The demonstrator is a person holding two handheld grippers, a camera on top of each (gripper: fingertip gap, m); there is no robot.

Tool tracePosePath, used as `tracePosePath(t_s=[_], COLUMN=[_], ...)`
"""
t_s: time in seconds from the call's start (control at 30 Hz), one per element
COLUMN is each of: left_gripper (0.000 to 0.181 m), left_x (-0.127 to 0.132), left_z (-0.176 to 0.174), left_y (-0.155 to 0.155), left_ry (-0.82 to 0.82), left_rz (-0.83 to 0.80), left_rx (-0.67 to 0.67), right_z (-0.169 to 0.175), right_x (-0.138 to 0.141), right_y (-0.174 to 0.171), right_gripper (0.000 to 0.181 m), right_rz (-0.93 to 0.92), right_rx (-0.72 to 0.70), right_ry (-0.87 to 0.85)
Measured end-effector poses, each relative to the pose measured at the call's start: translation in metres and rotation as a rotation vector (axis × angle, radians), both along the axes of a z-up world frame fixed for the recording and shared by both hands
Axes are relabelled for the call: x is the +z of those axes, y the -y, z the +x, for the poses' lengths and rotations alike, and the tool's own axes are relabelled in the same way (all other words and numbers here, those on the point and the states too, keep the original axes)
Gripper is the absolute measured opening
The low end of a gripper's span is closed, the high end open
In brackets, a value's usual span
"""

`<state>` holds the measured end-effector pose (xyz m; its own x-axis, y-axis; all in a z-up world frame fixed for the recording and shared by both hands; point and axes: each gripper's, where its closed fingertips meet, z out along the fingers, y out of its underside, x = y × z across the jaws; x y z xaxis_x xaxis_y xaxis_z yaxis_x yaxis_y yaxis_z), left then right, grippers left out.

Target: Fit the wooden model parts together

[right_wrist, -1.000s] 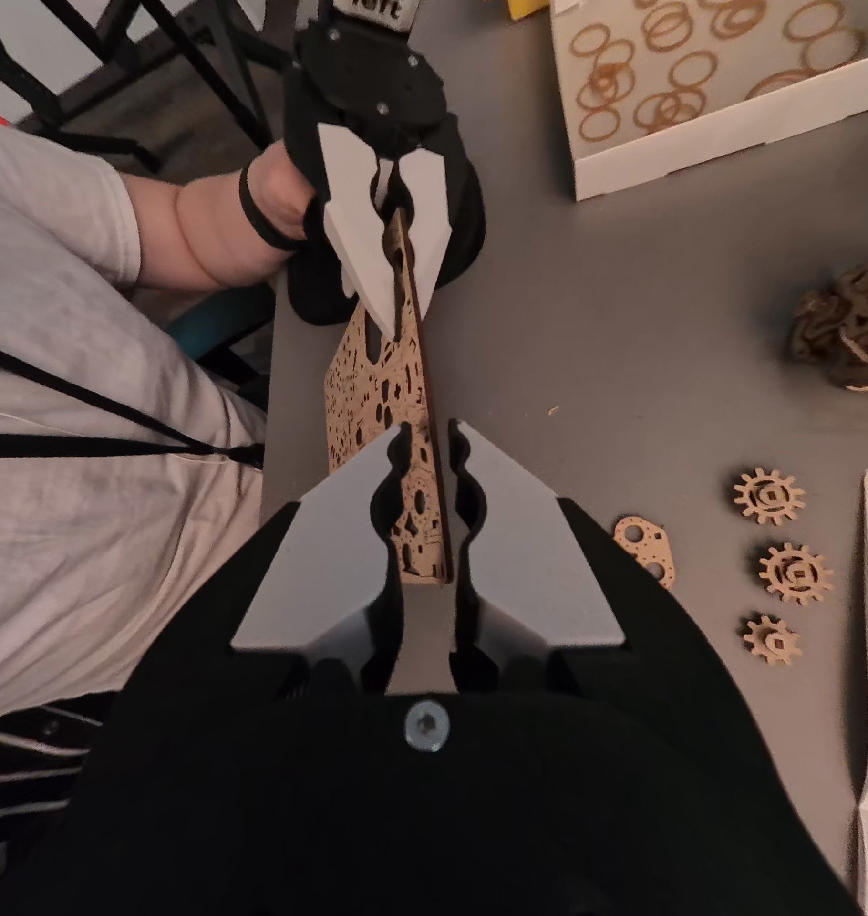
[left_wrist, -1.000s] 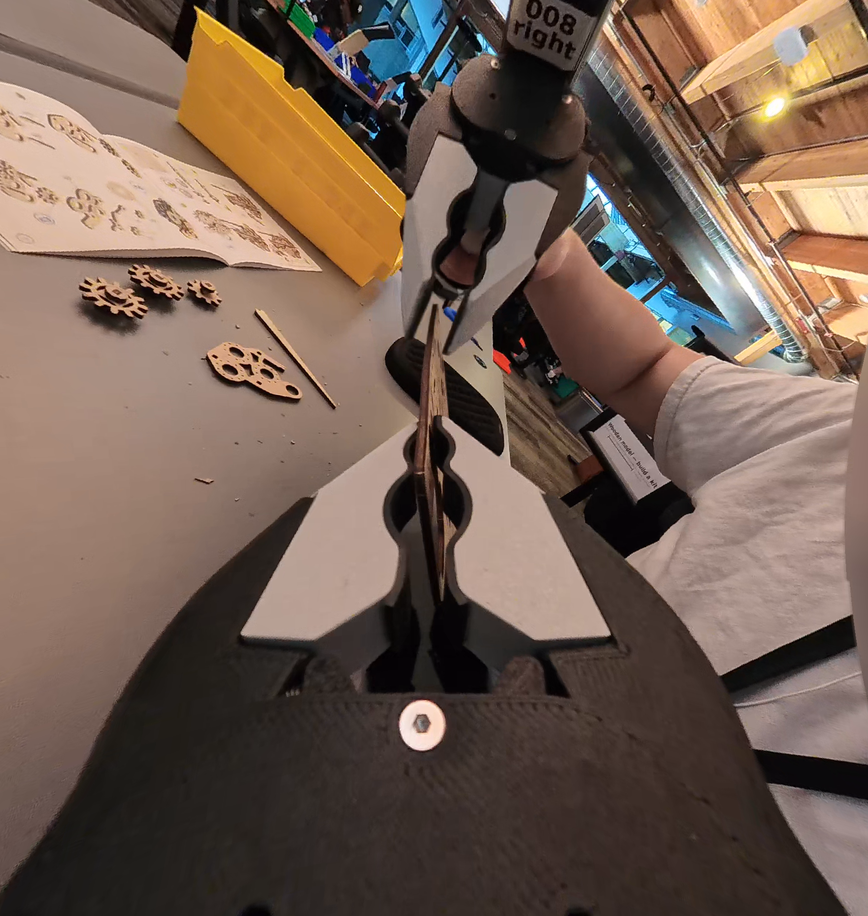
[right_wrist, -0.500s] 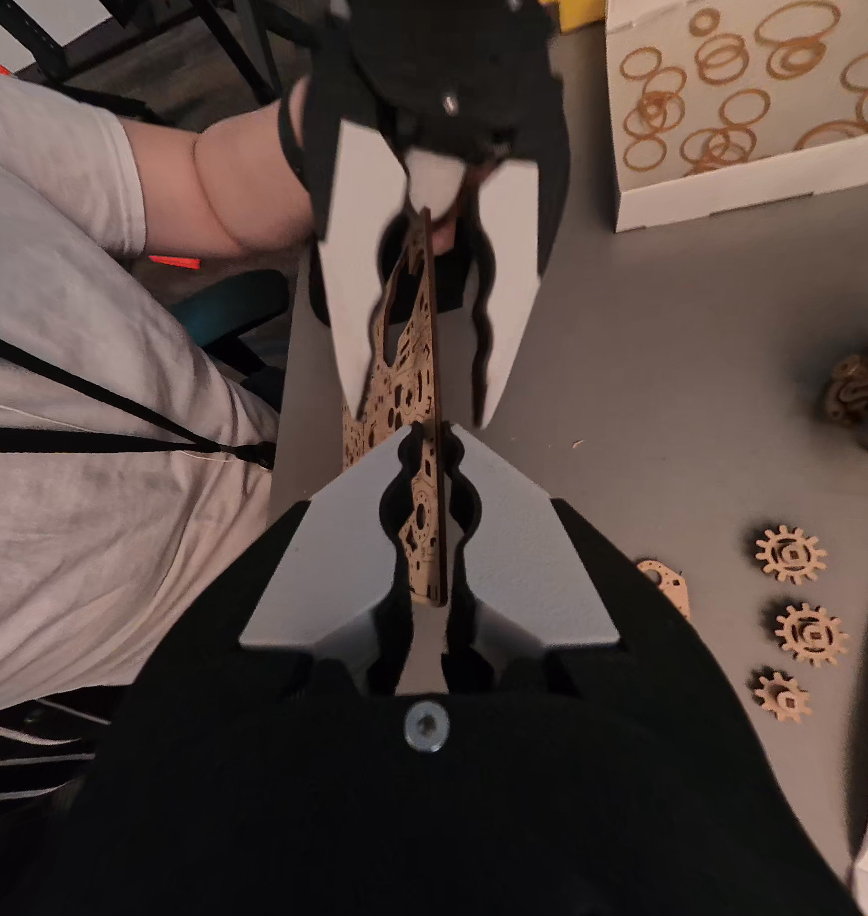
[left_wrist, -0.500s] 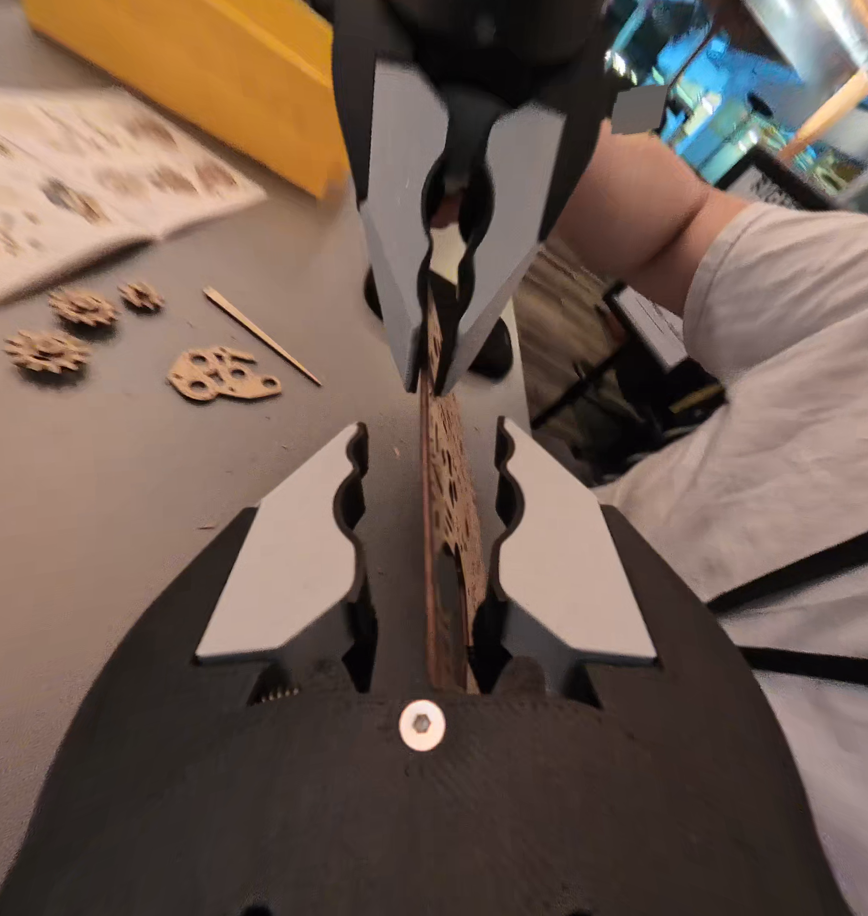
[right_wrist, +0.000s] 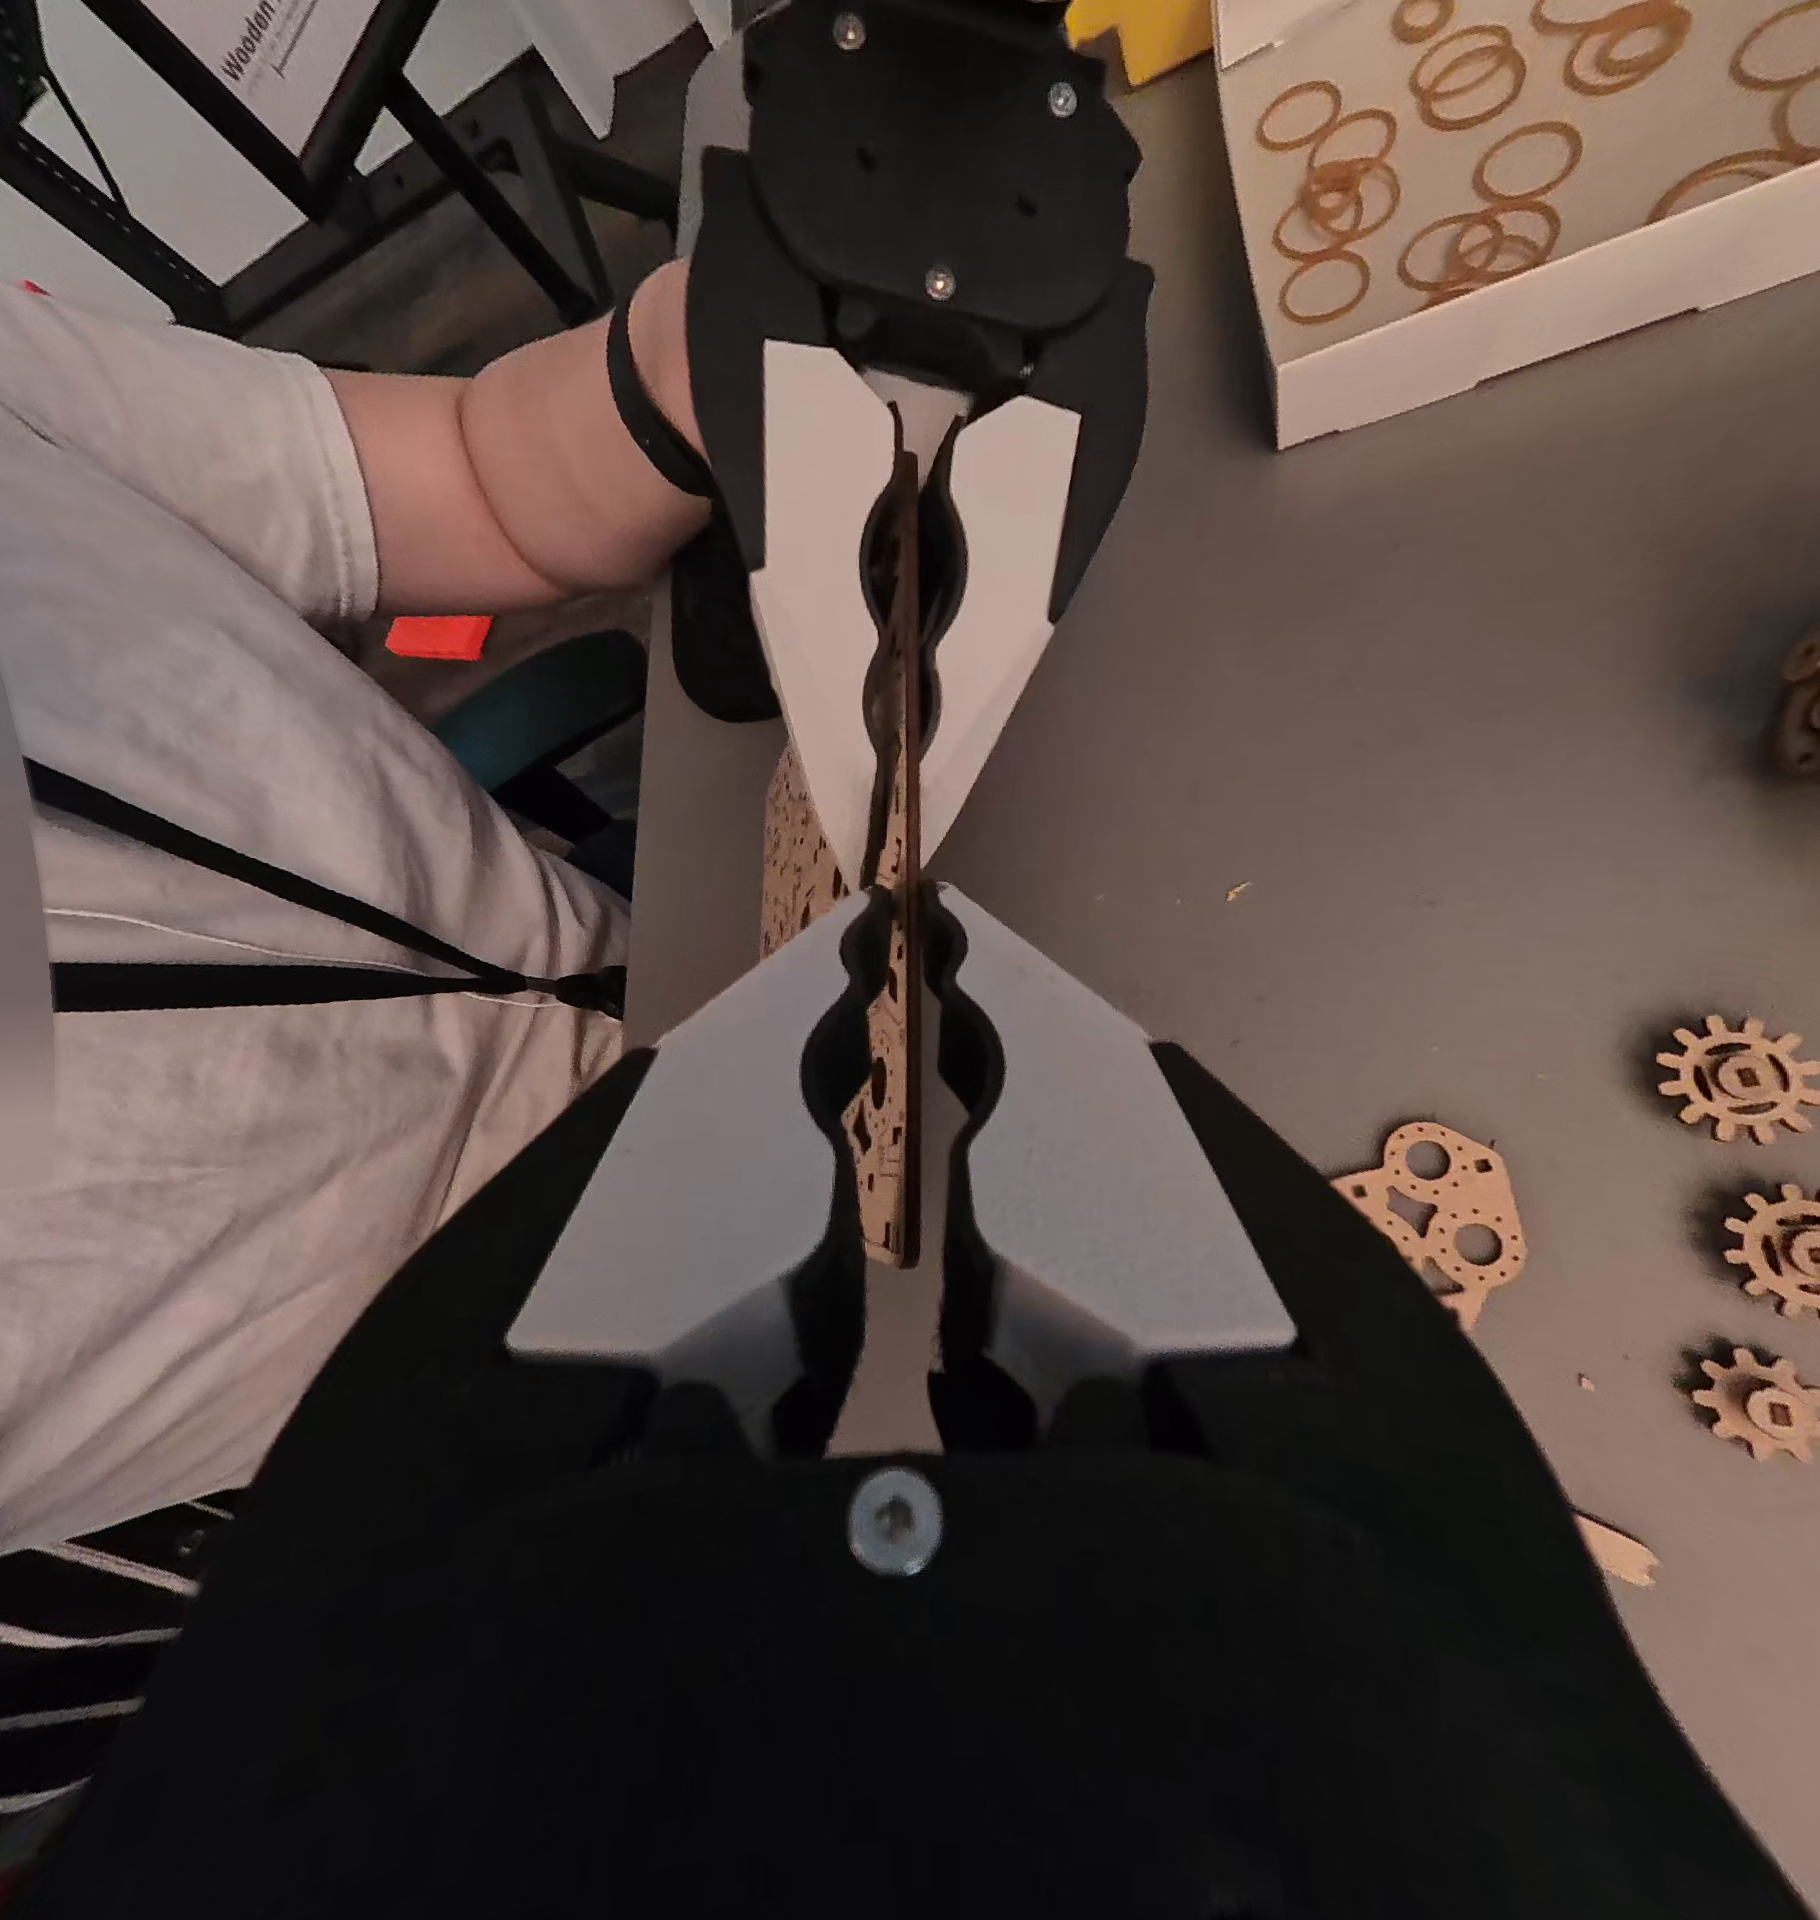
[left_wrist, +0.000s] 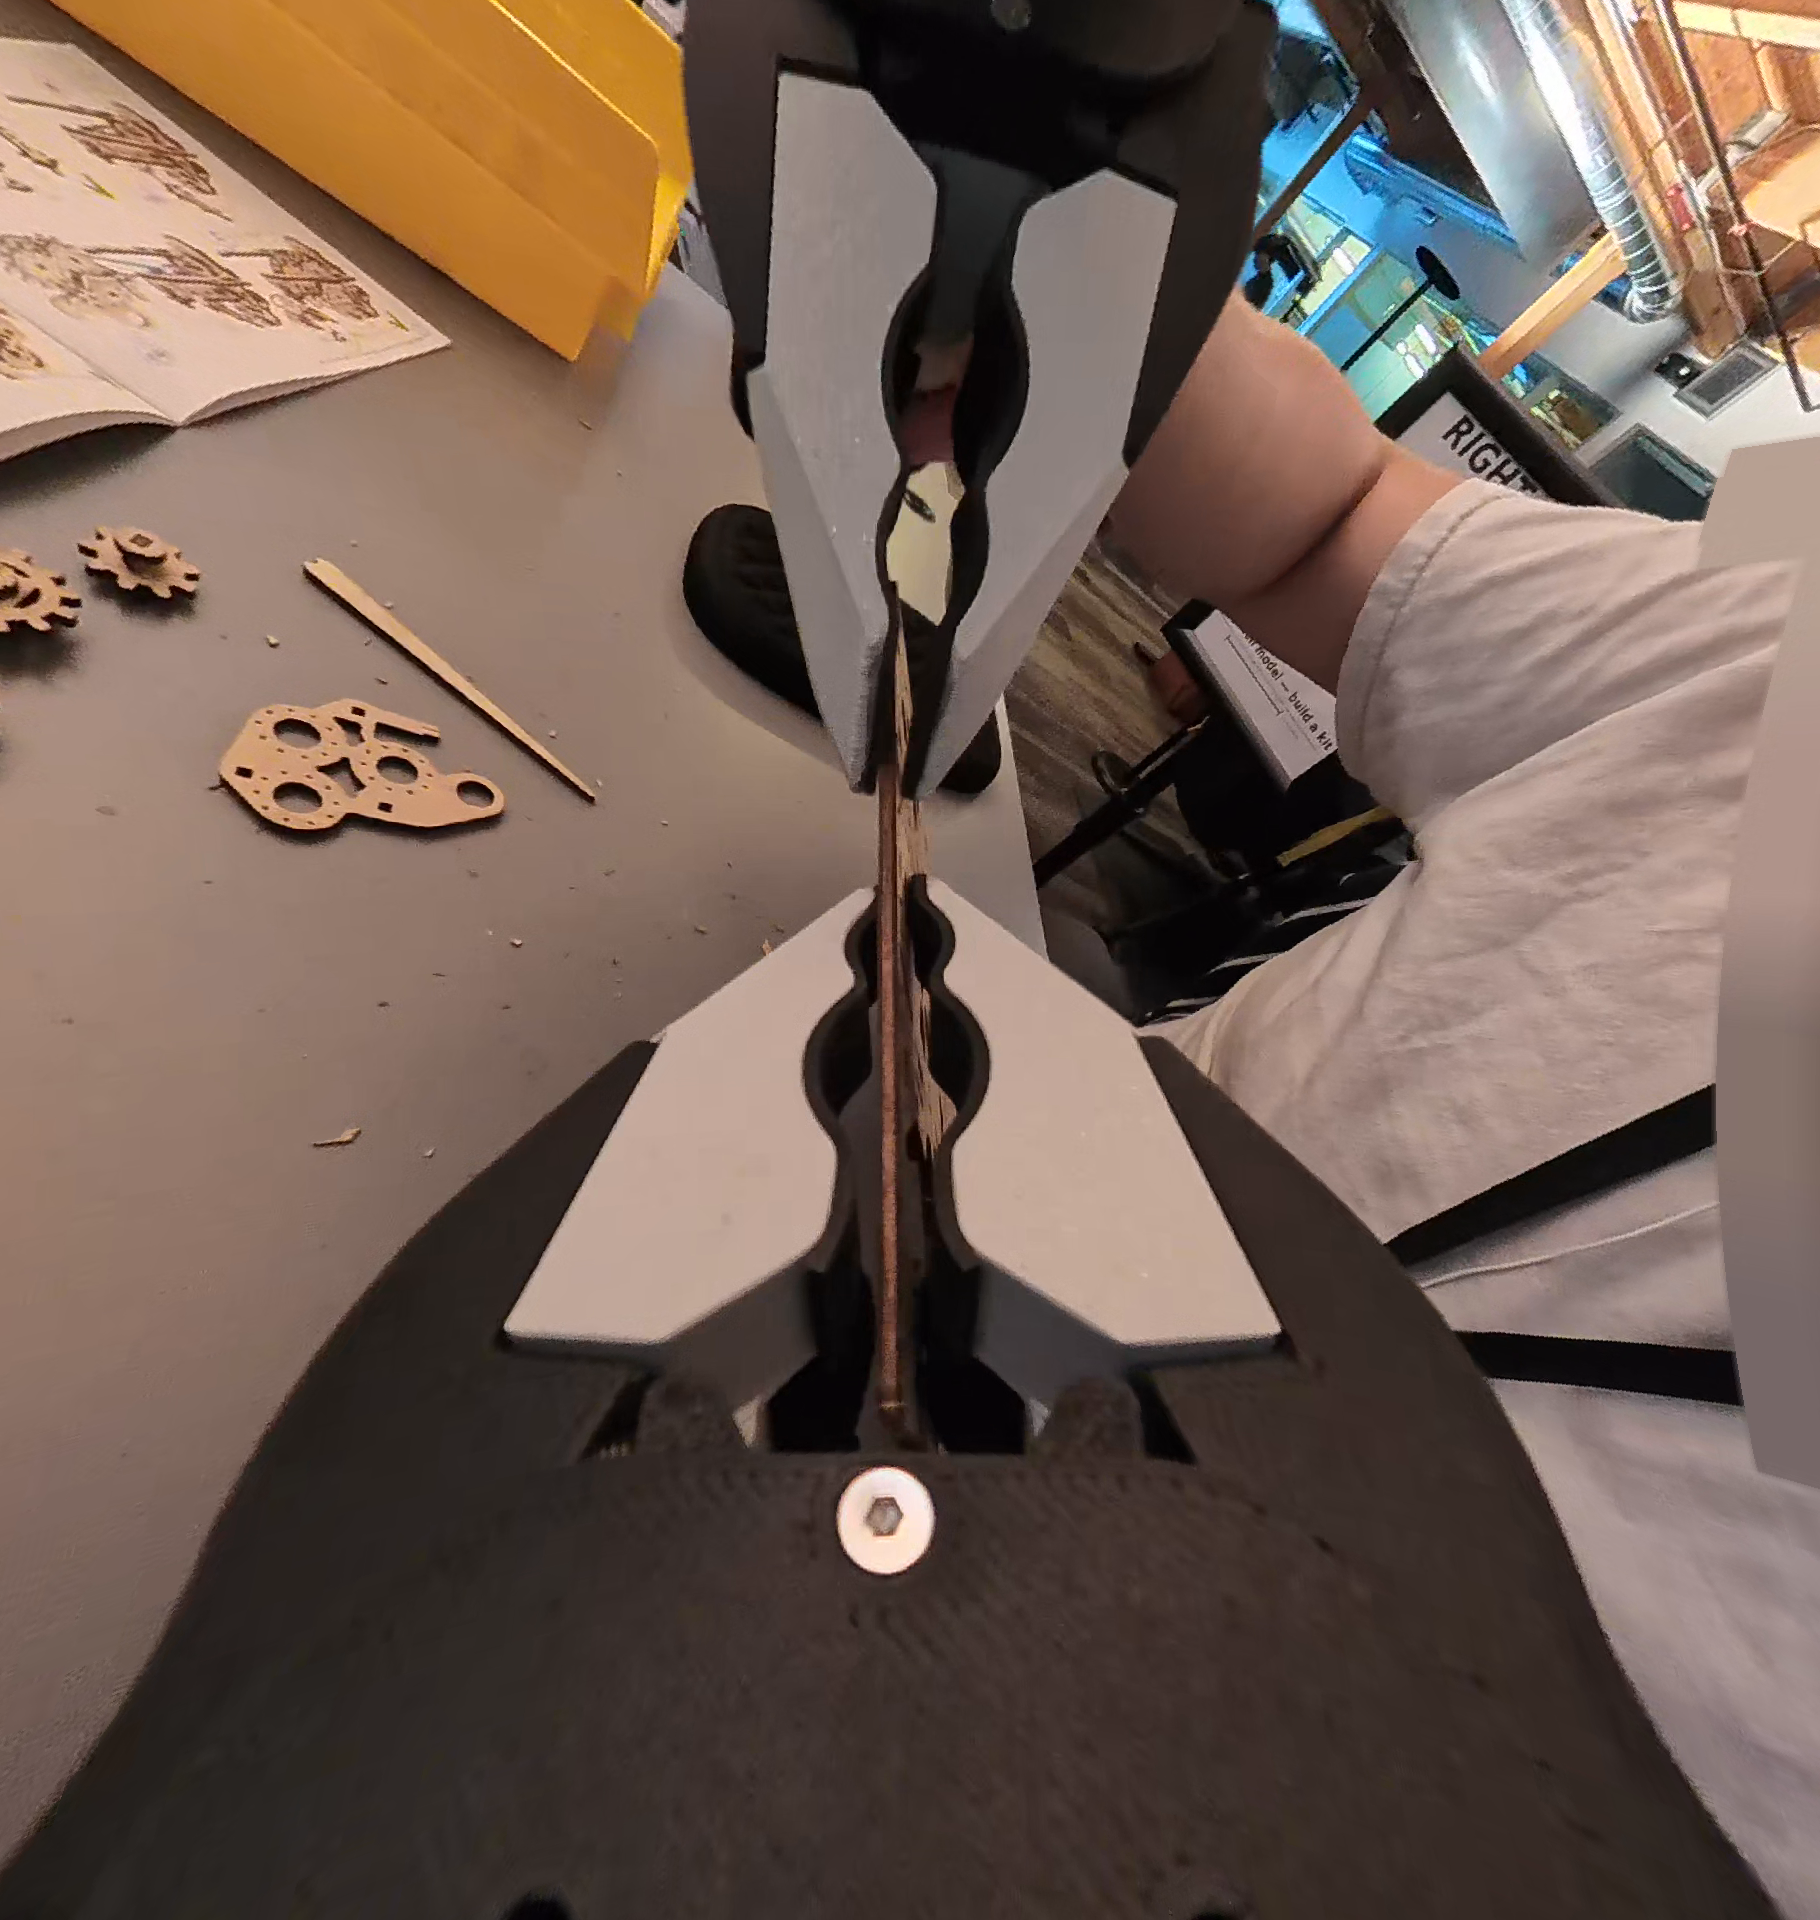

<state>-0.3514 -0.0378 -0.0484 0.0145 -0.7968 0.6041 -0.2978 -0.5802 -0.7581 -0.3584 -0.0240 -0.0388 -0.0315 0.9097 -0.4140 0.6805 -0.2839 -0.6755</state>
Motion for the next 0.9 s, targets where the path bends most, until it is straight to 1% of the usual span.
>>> tracePosePath(t_s=[0.23,0.43,0.57,0.77,0.83,0.9], left_gripper=[0.002,0.002,0.006,0.003,0.002,0.002], left_x=[-0.006,-0.015,-0.019,-0.022,-0.02,-0.022], left_z=[0.002,0.005,0.006,0.005,0.005,0.005], left_y=[-0.003,-0.001,0.002,0.004,0.005,0.006], left_ry=[0.002,0.021,0.03,0.027,0.039,0.02], left_rz=[-0.018,-0.057,-0.037,-0.083,-0.104,-0.085], left_rx=[0.017,-0.004,-0.01,-0.008,-0.013,-0.011], right_z=[0.001,0.004,0.004,0.004,0.004,0.006], right_x=[-0.007,-0.018,-0.022,-0.025,-0.024,-0.026], right_y=[-0.003,-0.003,0.0,0.001,0.002,0.004], right_gripper=[0.004,0.004,0.005,0.005,0.006,0.006], right_rz=[0.027,0.157,0.132,0.142,0.109,0.054], right_rx=[-0.013,-0.003,-0.018,-0.01,-0.001,0.004], right_ry=[0.048,0.091,0.081,0.071,0.071,0.101])
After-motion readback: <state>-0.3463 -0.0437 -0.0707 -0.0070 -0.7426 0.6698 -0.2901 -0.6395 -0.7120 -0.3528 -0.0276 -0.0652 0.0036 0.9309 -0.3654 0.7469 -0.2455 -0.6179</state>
